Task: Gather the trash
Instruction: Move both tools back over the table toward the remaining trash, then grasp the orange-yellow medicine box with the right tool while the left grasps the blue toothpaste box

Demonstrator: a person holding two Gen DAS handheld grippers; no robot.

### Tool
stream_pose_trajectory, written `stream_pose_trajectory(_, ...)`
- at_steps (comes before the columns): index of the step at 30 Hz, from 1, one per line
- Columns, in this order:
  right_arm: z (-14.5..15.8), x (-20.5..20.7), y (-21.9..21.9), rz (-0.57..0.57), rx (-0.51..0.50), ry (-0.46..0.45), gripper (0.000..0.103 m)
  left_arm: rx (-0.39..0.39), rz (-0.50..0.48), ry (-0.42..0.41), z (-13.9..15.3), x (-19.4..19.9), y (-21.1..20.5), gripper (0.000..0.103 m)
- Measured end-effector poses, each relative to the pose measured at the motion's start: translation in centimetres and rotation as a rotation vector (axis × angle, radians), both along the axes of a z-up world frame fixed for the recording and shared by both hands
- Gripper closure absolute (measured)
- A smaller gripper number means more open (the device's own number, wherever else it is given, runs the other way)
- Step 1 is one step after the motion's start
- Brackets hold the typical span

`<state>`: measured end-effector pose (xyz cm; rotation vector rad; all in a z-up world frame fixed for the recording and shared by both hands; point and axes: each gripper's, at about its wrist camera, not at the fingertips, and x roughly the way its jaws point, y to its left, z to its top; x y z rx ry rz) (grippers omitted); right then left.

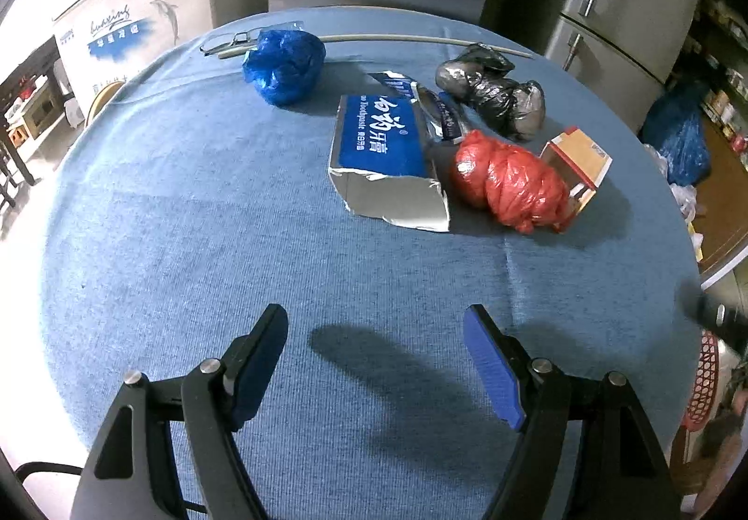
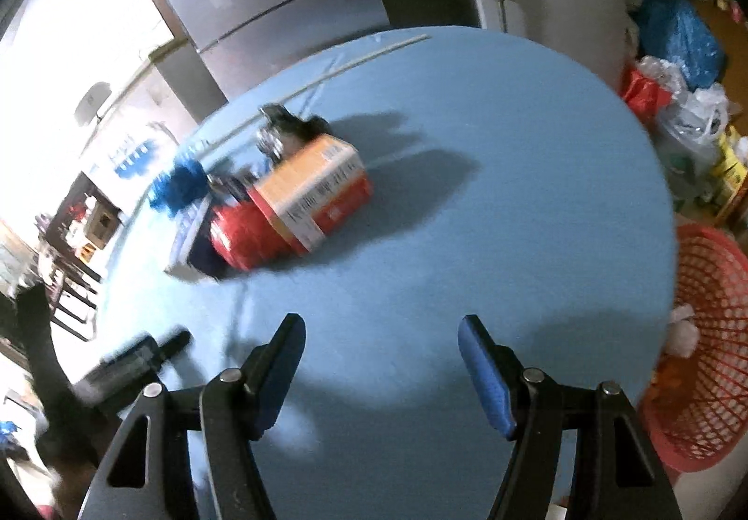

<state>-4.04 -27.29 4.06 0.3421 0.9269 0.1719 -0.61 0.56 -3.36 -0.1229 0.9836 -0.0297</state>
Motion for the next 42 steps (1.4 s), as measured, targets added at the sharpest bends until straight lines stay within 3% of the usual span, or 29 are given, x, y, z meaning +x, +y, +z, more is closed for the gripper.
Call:
stream_pose_trajectory(4, 1.3, 3.9, 1.8, -0.025, 0.029, -0.008, 0.028, 0.007, -0.008, -0.013, 0.3, -0.1, 0.0, 0.025)
stream_pose_trajectory(12, 0.4, 11.7, 4.6, -0.15, 0.102, 0.094, 0.026, -0.012, 0.034, -0.017, 0.8, -0.4, 1.7, 0.025)
stream_pose_trajectory(15, -1.1, 13.7, 5.9, -0.187, 0.044, 0.151, 0.026, -0.029, 0.054, -0.013, 0.7, -0.1, 2.5, 0.025)
stream_pose_trajectory(18, -3.0, 14.6, 6.9, -0.147, 0.004, 0.202, 0.025, -0.037, 0.064, -0.017, 1.0, 0.4, 2.9, 0.025)
stream_pose_trajectory(20, -2.9, 14.3, 7.3, -0.118, -0.041, 0.176, 0.032, -0.036, 0.06, -0.027, 1.4, 0.8, 2.8, 0.025)
stream_pose_trajectory(21, -2.9, 14.1, 7.1, -0.1, -0.043, 0.17, 0.04, -0.035, 0.058, -0.031, 1.6, 1.1, 2.7, 0.025)
stream_pose_trajectory(24, -3.1, 13.0, 5.9, -0.063, -0.012, 0.166, 0.052, -0.046, 0.046, -0.046, 2.3, 2.1, 2.1, 0.025)
stream_pose_trajectory(32, -3.3, 8.8, 2.9, -0.014, -0.035, 0.128, 0.053, -0.003, -0.014, -0.058, 2.9, 6.9, -0.5, 0.021)
stream_pose_trajectory(37, -3.6, 7.7, 2.5, 0.001, -0.04, 0.102, 0.053, 0.045, -0.027, 0.003, 1.1, 10.0, -1.4, 0.022)
stream_pose_trajectory(38, -3.6, 7.6, 2.4, 0.003, -0.038, 0.099, 0.053, 0.035, -0.033, 0.005, 0.9, 10.1, -1.3, 0.041)
stream_pose_trajectory(42, -3.5, 6.8, 1.7, -0.004, -0.011, 0.076, 0.054, -0.01, -0.038, 0.007, 1.3, 9.2, -0.5, 0.045)
